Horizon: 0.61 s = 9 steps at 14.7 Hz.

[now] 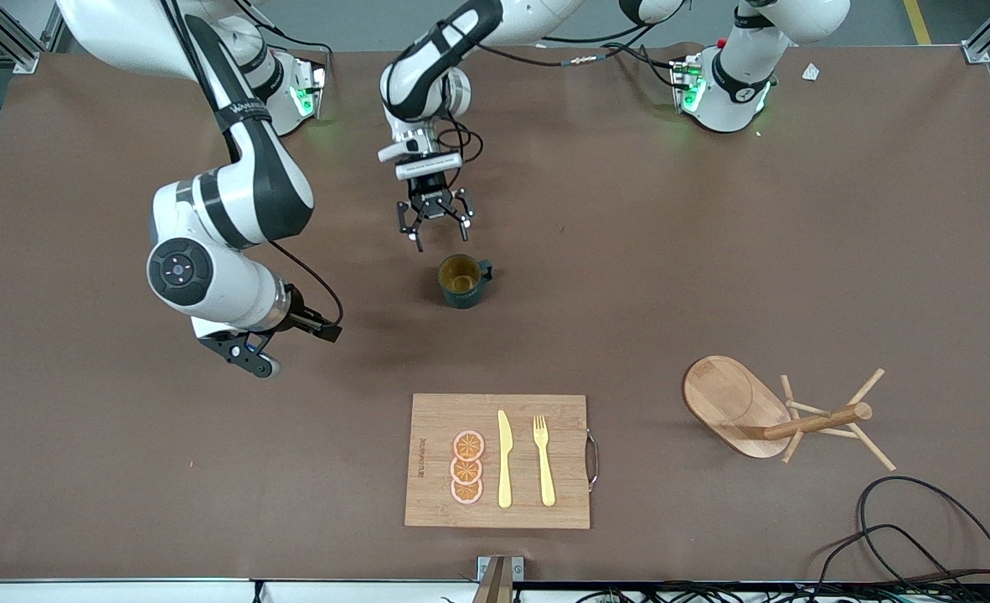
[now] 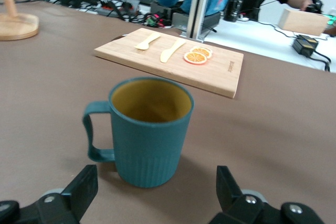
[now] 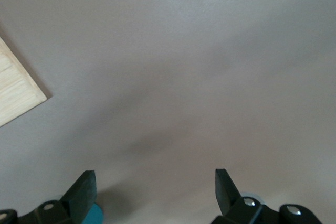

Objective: Transfer cup from left to right arm and place
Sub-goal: 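Set the mug on the table with the left gripper and release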

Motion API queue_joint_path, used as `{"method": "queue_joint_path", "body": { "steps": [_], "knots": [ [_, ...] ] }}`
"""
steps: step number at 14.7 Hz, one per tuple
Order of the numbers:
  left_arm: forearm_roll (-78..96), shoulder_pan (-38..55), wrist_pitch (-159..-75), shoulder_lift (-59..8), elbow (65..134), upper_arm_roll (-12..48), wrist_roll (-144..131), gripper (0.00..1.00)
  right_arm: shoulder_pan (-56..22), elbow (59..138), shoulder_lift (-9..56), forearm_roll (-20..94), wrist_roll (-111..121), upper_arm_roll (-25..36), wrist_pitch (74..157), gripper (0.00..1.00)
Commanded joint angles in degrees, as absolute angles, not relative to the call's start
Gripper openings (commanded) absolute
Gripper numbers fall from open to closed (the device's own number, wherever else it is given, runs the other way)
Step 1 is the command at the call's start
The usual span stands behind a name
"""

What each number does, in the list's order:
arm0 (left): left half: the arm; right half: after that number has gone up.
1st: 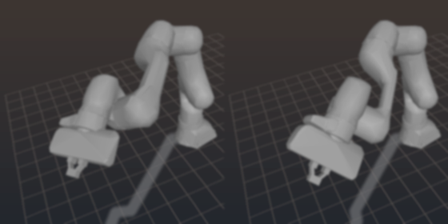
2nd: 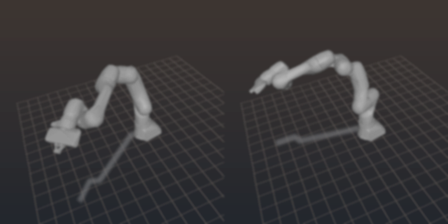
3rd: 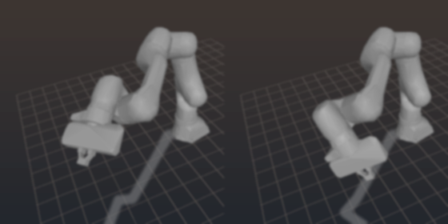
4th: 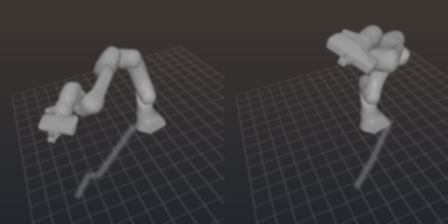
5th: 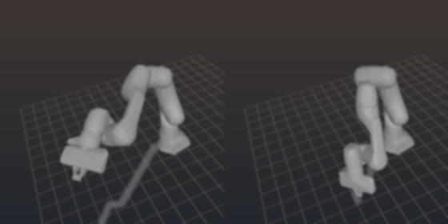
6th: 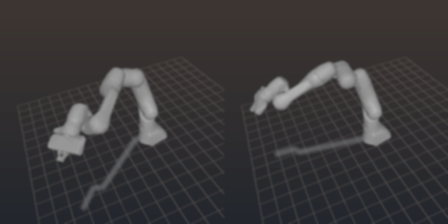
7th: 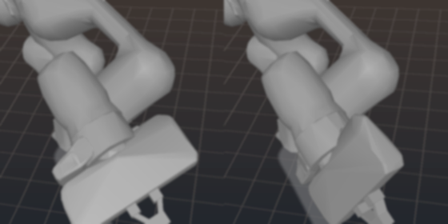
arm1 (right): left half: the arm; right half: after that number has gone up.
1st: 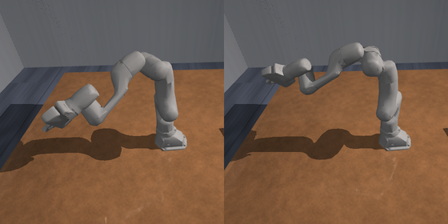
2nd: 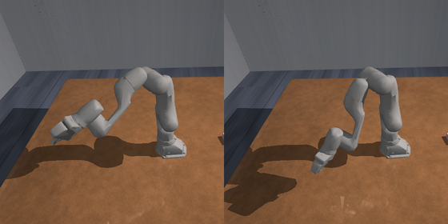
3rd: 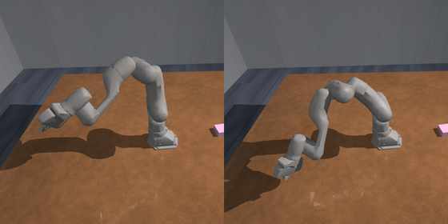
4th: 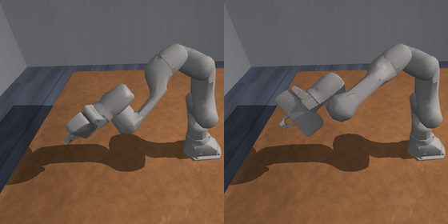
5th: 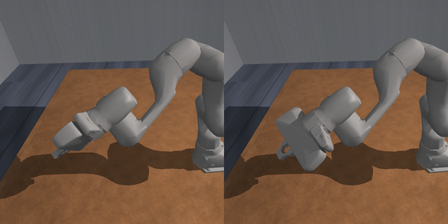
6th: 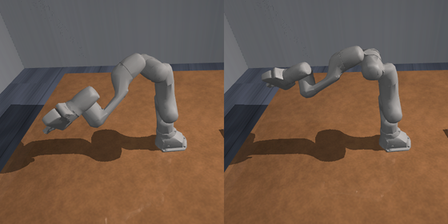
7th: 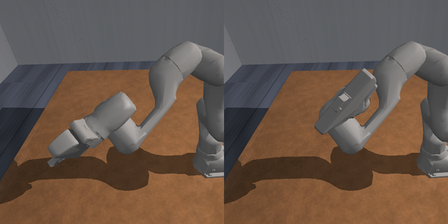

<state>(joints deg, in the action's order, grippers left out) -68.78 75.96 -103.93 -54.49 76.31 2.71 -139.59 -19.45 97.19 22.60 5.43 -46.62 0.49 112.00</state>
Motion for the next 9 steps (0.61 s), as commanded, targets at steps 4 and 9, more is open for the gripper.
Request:
{"method": "queue_joint_path", "body": {
  "steps": [4,9],
  "knots": [
    [-61.36,75.85,-96.34,-45.99,79.35,4.13,-135.01,0.99,-23.72,98.26,23.02,5.98,-56.05,0.70,115.39,1.00],
    [-57.75,71.64,-95.53,-28.96,95.67,4.22,-130.35,0.98,-27.24,98.61,24.08,5.98,-62.05,0.70,118.12,1.00]
  ]
}}
